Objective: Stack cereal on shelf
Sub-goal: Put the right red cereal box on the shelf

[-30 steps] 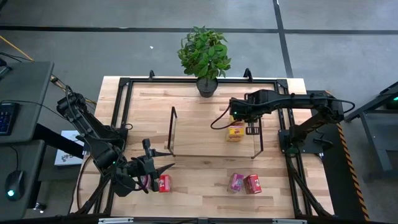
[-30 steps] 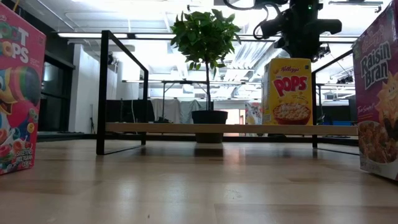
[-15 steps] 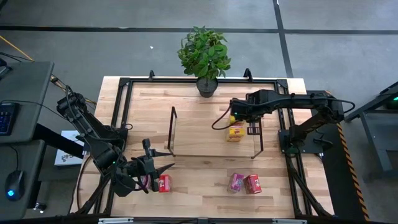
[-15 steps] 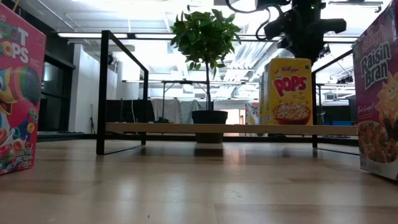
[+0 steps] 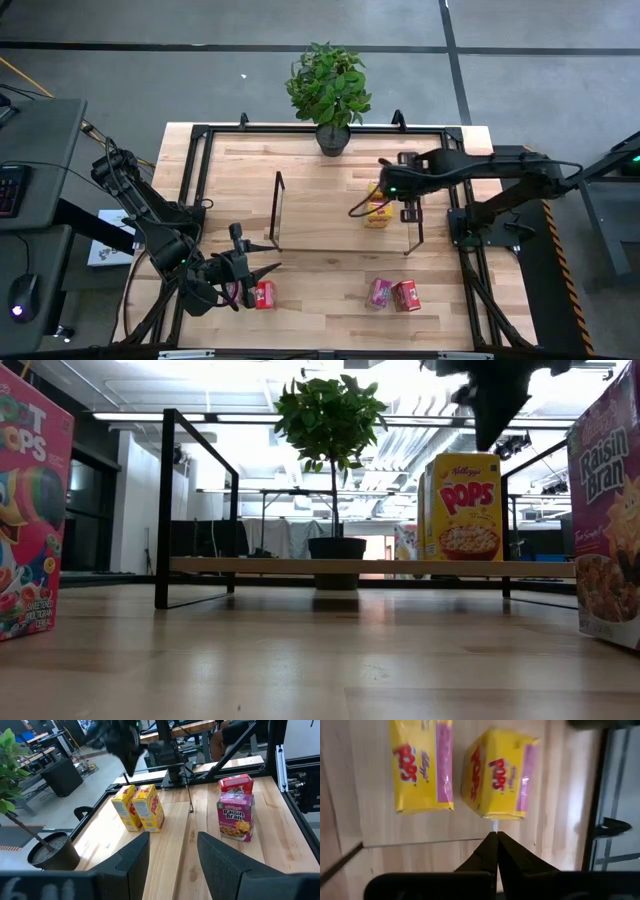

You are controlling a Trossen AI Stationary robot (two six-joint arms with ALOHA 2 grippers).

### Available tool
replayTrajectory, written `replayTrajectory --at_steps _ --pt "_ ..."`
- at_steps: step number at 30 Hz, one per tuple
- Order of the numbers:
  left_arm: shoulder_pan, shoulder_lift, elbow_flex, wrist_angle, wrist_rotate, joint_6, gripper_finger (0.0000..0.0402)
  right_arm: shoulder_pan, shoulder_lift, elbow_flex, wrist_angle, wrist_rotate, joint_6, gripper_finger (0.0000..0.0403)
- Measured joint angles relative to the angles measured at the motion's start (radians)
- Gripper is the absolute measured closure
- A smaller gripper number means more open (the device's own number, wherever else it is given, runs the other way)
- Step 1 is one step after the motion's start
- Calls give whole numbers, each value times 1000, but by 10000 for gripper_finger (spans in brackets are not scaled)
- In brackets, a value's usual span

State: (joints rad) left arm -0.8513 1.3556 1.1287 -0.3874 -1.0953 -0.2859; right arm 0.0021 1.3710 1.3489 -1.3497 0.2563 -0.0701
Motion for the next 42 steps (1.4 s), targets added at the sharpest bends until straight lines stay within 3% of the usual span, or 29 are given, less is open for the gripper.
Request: replayTrajectory --at_steps 6,12,18,22,30,37,42 --pt "0 0 0 0 1 0 245 103 -91 10 58 24 159 403" --pt "0 0 0 0 12 0 245 200 -102 9 273 -1 357 403" --pt "-25 0 0 -4 12 19 245 267 -55 9 487 -60 289 403" --pt "-70 0 0 -5 -23 48 245 300 -13 9 531 -65 229 403" --pt "-181 -4 0 -59 -209 39 245 383 -35 -88 621 69 220 403" --pt "-176 -36 -1 -286 -277 -222 245 455 -147 -352 997 134 198 403" --pt "-76 -39 -30 -407 -234 -415 245 466 -156 -526 1445 97 174 403"
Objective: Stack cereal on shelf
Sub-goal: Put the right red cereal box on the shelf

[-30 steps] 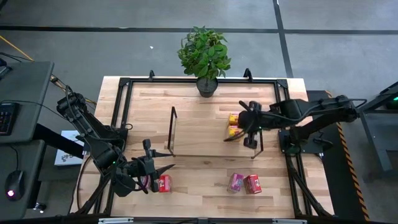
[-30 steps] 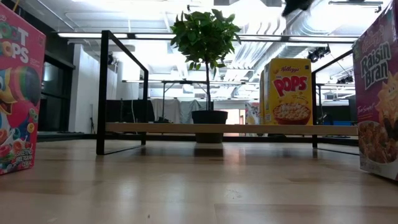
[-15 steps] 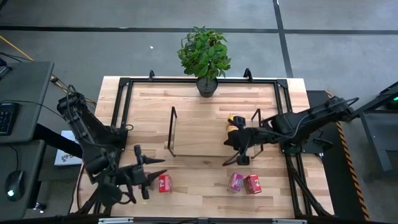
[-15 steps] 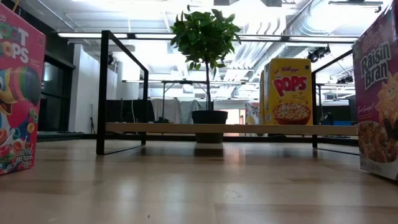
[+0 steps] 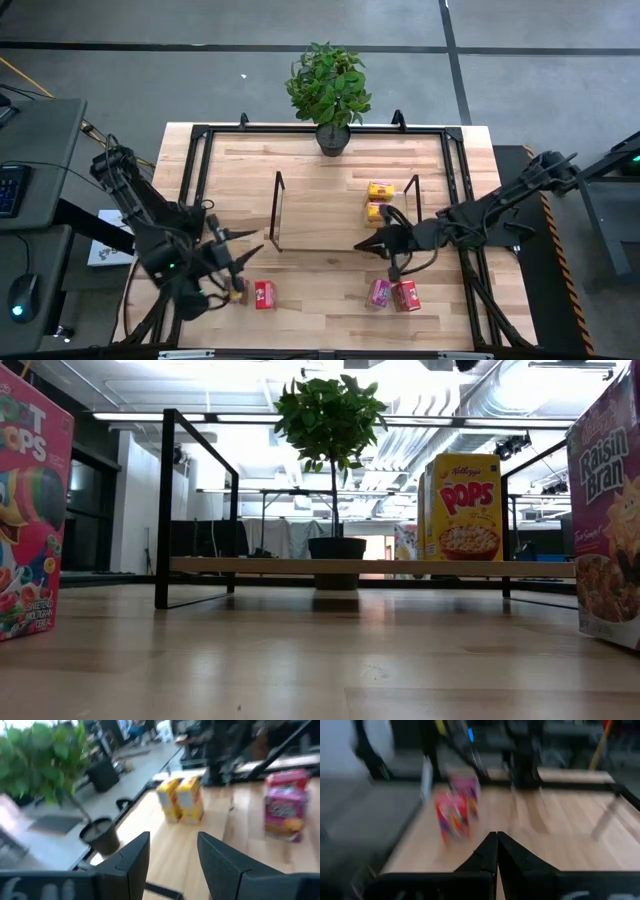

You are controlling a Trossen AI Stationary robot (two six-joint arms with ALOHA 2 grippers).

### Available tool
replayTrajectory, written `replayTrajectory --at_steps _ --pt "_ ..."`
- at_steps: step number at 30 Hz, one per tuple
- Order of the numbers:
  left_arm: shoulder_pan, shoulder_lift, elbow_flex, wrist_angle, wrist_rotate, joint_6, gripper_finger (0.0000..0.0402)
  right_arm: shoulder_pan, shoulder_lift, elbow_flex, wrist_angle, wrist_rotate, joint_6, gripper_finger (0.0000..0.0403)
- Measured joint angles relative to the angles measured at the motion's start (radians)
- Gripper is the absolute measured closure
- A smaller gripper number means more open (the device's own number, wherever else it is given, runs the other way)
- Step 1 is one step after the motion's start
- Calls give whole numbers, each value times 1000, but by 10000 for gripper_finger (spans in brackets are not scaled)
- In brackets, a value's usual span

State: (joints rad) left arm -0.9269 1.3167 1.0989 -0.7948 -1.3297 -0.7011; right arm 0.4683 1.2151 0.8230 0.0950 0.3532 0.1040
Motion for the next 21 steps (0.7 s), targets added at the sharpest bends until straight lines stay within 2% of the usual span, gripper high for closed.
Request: replayTrajectory --at_steps 3,6,9,12,15,18,21 --pt "74 -7 -30 54 110 23 245 -6 24 -73 252 -41 -7 403" --pt "137 -9 -50 191 259 137 245 -16 48 -113 404 -42 -53 402" --pt "167 -9 -86 419 432 327 245 -32 61 -119 441 -40 -84 402" --pt "184 -14 -107 583 690 464 245 -53 69 -119 450 -40 -86 402" --pt "196 -19 -81 642 871 459 245 -70 74 -118 454 4 -84 402" --pt "188 -21 -55 624 955 410 245 -79 75 -118 450 66 -66 395" --pt "182 -21 -43 619 1007 371 245 -85 75 -118 450 127 -36 370"
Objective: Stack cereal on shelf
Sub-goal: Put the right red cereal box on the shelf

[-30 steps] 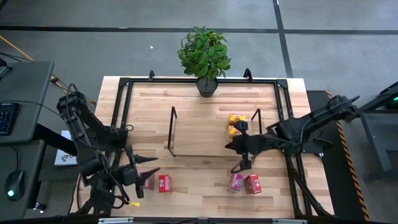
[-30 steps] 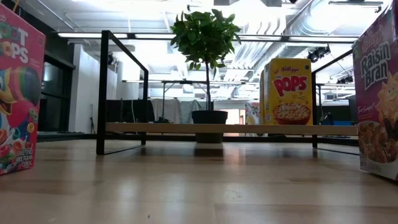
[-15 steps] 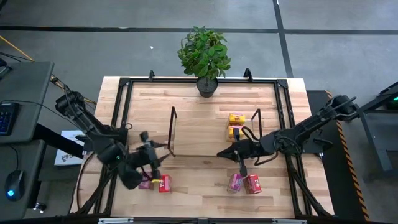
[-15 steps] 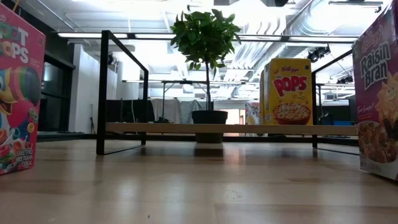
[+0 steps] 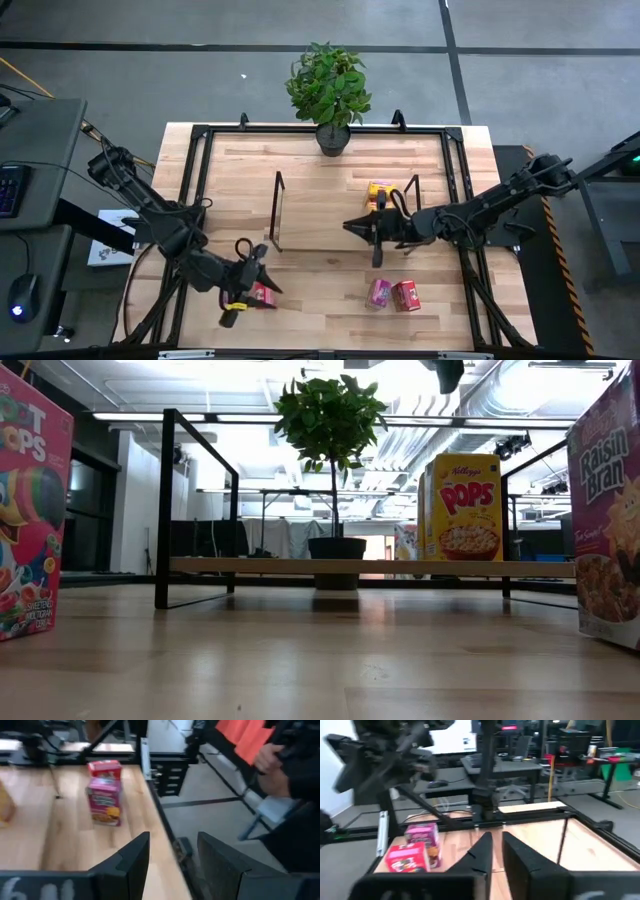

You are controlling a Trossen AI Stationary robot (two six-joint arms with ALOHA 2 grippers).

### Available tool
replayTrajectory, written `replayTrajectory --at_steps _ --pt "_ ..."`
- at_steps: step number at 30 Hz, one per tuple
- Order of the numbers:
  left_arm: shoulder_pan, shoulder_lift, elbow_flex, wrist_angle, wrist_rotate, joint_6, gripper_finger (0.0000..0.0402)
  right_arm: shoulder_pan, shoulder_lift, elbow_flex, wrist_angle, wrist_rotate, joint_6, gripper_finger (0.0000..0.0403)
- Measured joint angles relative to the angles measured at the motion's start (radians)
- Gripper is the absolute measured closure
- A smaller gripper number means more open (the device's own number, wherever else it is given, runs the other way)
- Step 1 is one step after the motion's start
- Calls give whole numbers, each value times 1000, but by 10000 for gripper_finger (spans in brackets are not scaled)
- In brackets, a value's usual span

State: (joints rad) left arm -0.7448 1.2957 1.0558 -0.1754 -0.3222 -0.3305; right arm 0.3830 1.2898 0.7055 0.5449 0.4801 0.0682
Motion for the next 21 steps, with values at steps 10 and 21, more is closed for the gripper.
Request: replayTrajectory --at_steps 10,21 --pt "-9 5 0 -66 -3 -25 215 -1 0 0 9 -24 98 222" --pt "-11 5 0 -98 -209 -31 210 243 52 454 -978 111 573 164"
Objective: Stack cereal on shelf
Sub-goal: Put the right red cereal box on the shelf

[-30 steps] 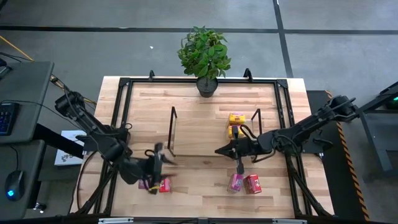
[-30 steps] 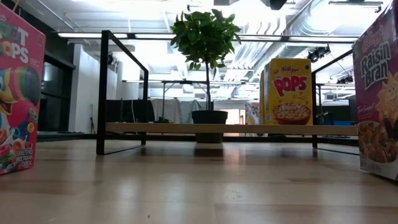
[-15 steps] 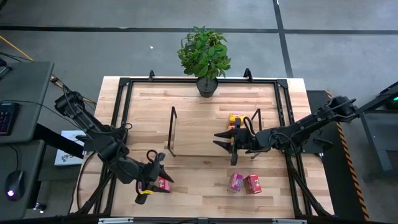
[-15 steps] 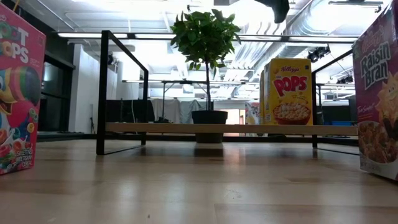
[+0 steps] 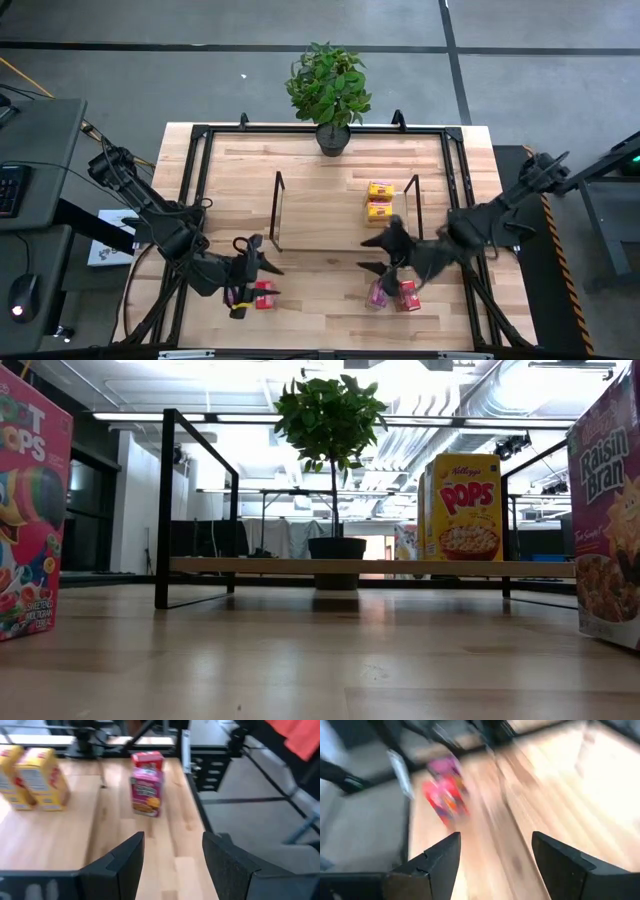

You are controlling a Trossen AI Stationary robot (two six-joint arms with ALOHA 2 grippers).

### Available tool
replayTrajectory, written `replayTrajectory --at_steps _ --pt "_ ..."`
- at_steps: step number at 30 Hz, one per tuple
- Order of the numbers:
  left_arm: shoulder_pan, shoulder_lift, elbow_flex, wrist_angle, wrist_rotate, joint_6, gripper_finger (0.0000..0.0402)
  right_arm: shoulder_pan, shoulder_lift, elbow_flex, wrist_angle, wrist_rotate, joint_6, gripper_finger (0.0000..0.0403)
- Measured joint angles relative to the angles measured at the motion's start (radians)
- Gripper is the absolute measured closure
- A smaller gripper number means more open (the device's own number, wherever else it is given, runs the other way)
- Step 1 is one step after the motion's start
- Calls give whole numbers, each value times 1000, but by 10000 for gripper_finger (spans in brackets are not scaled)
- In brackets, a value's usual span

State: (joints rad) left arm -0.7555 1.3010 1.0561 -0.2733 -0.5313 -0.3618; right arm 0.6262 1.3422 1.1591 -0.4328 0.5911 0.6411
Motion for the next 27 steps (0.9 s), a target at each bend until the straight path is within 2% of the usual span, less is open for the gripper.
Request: replayTrajectory --at_steps 2,5,9,12,18,27 --pt "0 0 0 0 -45 0 211 52 52 116 -254 42 221 164" --pt "0 0 0 0 -95 0 211 119 139 260 -564 32 541 164" --pt "1 0 0 0 -120 23 209 177 274 395 -839 -91 862 164" --pt "1 0 0 0 -121 47 209 201 370 473 -971 -209 1038 164" --pt "1 0 0 1 -121 91 209 227 506 581 -1139 -311 1230 164" --pt "3 0 0 2 -121 112 209 228 532 545 -1120 -365 1349 164"
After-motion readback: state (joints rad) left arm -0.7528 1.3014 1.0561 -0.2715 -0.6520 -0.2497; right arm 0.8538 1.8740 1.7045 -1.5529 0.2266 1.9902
